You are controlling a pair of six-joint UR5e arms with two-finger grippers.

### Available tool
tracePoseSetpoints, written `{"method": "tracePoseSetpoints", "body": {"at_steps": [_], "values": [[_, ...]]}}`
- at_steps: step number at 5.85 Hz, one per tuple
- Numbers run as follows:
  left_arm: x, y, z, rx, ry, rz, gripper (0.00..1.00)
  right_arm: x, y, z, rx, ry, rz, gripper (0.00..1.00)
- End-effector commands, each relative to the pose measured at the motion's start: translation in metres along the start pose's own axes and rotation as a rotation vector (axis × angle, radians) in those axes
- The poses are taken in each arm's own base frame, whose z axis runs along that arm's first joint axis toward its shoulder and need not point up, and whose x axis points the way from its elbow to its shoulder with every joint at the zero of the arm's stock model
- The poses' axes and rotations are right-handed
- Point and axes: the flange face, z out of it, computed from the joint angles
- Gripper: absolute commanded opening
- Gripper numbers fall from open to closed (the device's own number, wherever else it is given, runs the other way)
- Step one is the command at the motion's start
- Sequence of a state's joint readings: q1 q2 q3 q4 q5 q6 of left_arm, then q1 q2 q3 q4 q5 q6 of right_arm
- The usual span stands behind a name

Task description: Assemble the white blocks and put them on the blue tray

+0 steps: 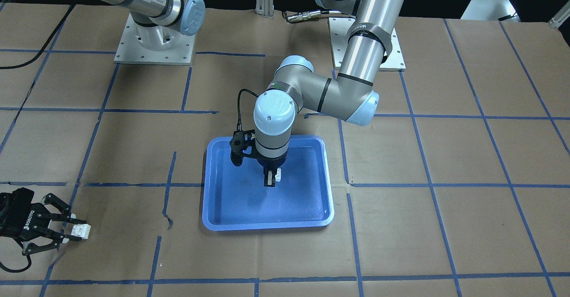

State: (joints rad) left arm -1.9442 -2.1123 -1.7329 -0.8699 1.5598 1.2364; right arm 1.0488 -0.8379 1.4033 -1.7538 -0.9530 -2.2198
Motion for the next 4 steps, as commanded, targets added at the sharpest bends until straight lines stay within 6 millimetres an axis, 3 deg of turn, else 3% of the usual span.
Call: {"method": "tracePoseSetpoints", "body": {"at_steps": [1, 2, 4], "values": [[0.001, -0.001, 0.003, -0.002, 0.008, -0.084, 0.71, 0.005, -0.007, -0.013, -0.011, 0.016, -0.005, 0.36], [0.002, -0.001, 0.002, -0.002, 0.008, -0.097, 0.79, 0.002, -0.025, -0.030, -0.027, 0.027, -0.010, 0.36], [-0.003, -0.003, -0.014, 0.007, -0.021, -0.099, 0.80, -0.012, -0.071, -0.057, -0.012, 0.005, 0.007, 0.36]]}}
